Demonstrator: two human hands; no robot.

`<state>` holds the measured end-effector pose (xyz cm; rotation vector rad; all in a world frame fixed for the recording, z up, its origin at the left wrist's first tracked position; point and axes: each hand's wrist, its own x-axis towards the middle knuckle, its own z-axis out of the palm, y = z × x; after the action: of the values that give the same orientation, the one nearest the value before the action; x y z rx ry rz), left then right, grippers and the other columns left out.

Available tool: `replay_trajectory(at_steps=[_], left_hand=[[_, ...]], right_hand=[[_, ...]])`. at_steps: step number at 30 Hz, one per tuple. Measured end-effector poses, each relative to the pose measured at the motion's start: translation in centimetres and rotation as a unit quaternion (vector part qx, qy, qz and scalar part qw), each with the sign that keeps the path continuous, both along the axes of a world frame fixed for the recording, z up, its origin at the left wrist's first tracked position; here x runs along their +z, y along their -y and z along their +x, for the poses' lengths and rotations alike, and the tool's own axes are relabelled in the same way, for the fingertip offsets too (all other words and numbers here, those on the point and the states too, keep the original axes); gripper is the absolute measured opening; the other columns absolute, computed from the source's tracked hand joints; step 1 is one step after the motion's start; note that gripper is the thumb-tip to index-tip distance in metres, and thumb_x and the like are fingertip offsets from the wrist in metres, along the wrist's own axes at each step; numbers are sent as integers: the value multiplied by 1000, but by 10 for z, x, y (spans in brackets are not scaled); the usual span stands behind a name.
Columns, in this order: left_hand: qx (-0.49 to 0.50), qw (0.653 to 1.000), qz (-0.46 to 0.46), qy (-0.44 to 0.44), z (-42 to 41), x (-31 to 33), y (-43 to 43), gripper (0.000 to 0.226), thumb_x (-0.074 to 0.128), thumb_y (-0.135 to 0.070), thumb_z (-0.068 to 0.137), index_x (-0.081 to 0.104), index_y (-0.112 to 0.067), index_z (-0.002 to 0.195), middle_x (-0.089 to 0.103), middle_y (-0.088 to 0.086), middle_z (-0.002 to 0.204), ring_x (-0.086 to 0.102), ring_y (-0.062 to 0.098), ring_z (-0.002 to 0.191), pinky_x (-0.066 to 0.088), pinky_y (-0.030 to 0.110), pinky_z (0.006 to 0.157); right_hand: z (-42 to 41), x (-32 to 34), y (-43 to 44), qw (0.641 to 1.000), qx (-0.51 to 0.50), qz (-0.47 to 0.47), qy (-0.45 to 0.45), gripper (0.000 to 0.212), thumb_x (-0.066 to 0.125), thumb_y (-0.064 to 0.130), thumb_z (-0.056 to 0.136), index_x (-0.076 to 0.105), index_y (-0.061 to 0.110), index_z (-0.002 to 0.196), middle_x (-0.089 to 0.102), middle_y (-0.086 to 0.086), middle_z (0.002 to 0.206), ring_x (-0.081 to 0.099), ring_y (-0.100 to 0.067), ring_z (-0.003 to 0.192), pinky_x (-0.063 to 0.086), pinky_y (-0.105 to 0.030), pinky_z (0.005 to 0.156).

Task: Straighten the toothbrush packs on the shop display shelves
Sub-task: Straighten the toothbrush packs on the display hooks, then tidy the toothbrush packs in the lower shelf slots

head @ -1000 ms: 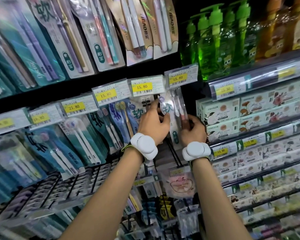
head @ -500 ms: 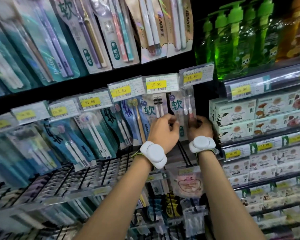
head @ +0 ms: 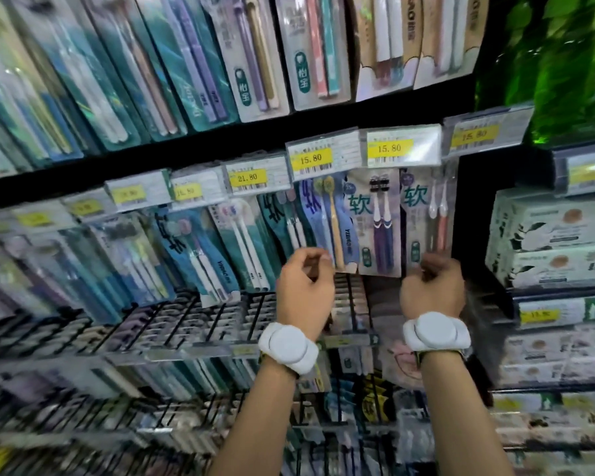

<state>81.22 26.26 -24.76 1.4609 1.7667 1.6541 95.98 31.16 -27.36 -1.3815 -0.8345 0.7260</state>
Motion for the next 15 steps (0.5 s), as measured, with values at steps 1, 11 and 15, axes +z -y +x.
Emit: replay_trajectory(at_steps=[1, 11, 15], left_hand=[[19, 1000, 0, 7, -10, -2, 3, 9, 60, -25, 100, 67, -19, 102, 73, -6, 95, 69, 7, 90, 56, 27, 82], [210, 977, 16, -21, -94, 0, 34, 31, 66, -36, 95, 56, -17, 117, 58, -1, 112, 59, 12, 95, 51, 30, 79], [269, 962, -14, -47, -121, 7, 32, 67, 72, -42, 89, 40, -8, 137, 41, 13, 138, 48, 32, 123, 45, 37, 92]], right_hand=[[-10, 1, 5, 1000, 17, -2, -1, 25, 61, 10, 91, 64, 8, 116, 68, -9, 105, 63, -26, 98, 41, -25, 87], [-97, -2, 25, 968, 239, -32, 66, 10, 61, 17, 94, 65, 15, 104, 65, -2, 93, 60, -22, 92, 43, -26, 82], [-130, 0, 35, 942, 318, -49, 95, 7, 60, 22, 96, 64, 20, 102, 63, 6, 89, 62, -21, 90, 43, -26, 78]])
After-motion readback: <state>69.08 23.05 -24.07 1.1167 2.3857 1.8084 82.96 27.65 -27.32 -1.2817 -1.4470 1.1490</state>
